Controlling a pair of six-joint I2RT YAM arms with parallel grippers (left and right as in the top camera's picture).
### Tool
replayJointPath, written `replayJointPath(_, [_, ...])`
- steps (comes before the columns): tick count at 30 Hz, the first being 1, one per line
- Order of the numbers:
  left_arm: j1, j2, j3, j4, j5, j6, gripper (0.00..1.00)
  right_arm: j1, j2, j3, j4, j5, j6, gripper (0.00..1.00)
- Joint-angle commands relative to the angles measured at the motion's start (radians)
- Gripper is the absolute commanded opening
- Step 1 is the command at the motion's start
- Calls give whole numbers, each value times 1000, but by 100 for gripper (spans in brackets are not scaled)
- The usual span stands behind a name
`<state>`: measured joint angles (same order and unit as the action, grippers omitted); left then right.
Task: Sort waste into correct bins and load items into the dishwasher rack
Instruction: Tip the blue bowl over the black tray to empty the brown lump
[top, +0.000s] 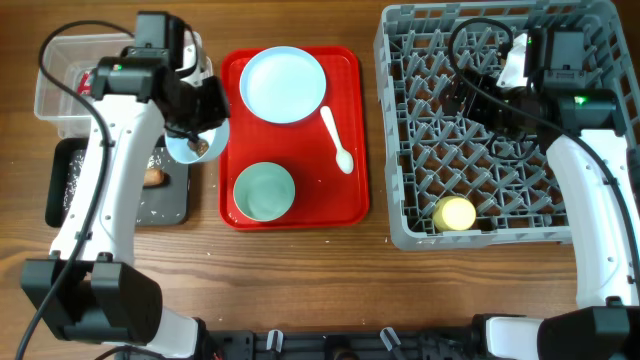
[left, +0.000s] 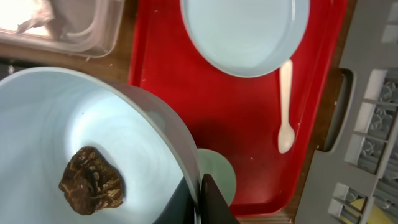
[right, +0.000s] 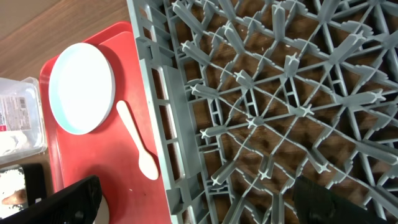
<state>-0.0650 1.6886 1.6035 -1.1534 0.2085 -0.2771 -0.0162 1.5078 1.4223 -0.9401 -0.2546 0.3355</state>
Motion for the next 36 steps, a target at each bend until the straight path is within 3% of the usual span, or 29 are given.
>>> replayJointPath(1, [38, -1, 3, -15, 27, -15, 4, 6, 0, 17, 6, -17, 5, 100])
replayJointPath(5, [70, -1, -14, -14, 34, -2, 4, 6, 0, 18, 6, -17, 5, 100])
replayJointPath(11, [148, 0, -61, -13, 159, 95, 4, 6, 0, 17, 9, -17, 6, 100])
replayJointPath(24, [562, 0, -150, -14, 652, 440, 4, 6, 0, 18, 6, -18, 8, 100])
replayJointPath(31, [792, 2, -307, -2, 1063, 749, 4, 6, 0, 18, 6, -18, 7, 100])
replayJointPath(36, [901, 30, -404, 79, 1158, 748, 4, 6, 0, 18, 9, -35, 6, 100])
